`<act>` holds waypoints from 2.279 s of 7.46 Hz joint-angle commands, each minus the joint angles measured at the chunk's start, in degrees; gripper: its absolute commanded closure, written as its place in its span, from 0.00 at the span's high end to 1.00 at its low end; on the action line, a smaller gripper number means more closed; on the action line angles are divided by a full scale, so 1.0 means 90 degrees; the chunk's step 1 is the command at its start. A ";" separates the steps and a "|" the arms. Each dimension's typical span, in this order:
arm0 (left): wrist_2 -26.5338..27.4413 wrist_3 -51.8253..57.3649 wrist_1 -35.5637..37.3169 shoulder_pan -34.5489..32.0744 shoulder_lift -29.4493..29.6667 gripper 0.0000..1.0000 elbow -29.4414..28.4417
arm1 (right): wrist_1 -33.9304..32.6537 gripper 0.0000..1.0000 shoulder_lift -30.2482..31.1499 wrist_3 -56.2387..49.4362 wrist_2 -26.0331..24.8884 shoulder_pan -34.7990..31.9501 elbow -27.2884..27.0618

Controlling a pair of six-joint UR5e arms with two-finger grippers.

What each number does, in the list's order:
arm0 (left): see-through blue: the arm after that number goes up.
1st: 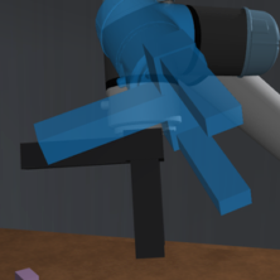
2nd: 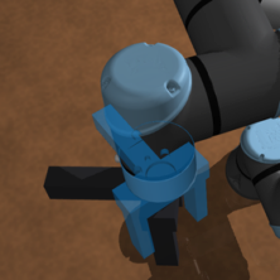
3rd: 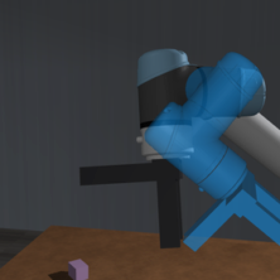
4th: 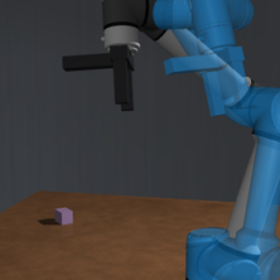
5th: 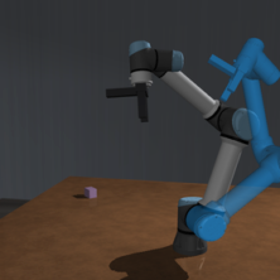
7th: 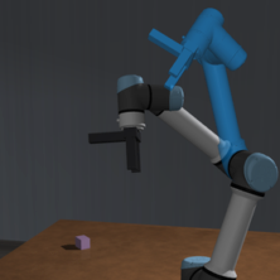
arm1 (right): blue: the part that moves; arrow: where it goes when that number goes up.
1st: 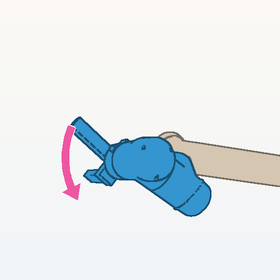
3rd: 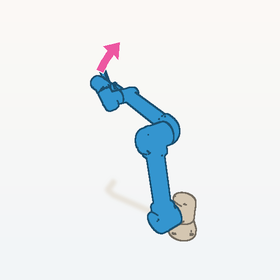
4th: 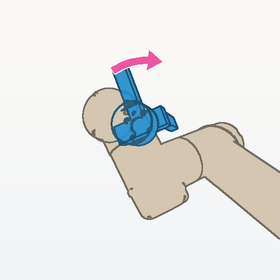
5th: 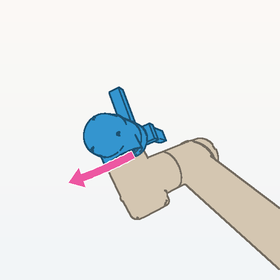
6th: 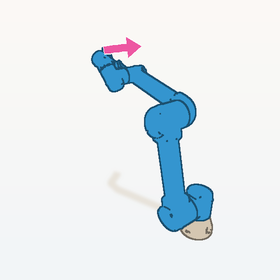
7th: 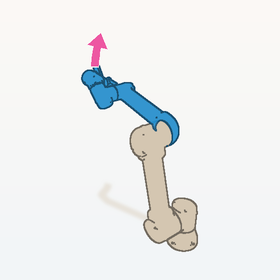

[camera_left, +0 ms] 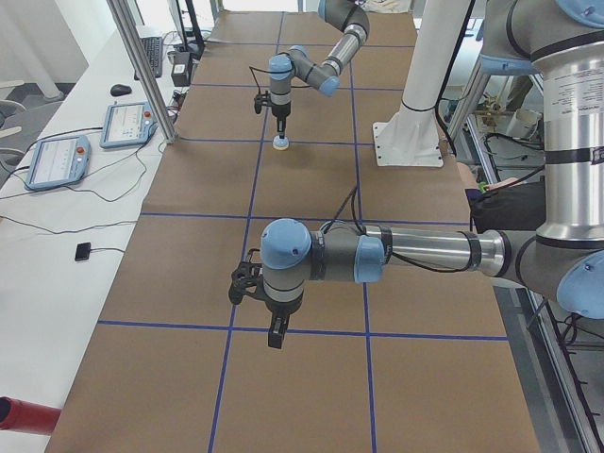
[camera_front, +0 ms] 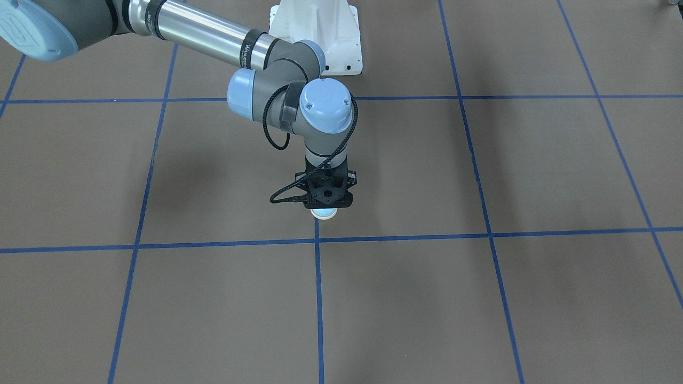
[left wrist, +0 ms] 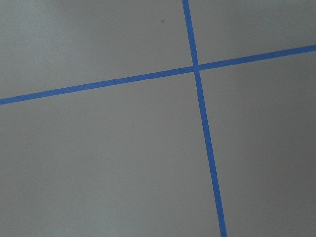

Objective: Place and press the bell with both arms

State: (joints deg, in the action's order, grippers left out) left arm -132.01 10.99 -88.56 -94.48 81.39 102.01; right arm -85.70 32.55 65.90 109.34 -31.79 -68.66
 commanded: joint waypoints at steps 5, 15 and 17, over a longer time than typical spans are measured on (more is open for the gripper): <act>0.0000 -0.0281 -0.0004 0.0000 0.0000 1.00 -0.0055 | -0.0019 0.95 0.0053 -0.0037 0.0176 -0.0441 -0.0718; -0.0205 -0.0274 0.0832 0.0176 -0.0196 1.00 0.0665 | -0.1435 0.99 0.3984 -0.5547 0.2518 -0.4540 -0.3697; -0.0224 -0.0273 0.0816 0.0137 -0.0195 1.00 0.0667 | -0.1425 0.99 0.4894 -0.7119 0.2510 -0.5147 -0.3710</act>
State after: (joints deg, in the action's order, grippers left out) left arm -133.98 8.22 -81.90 -93.08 79.53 107.71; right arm -98.56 71.25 10.69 131.65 -74.46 -101.84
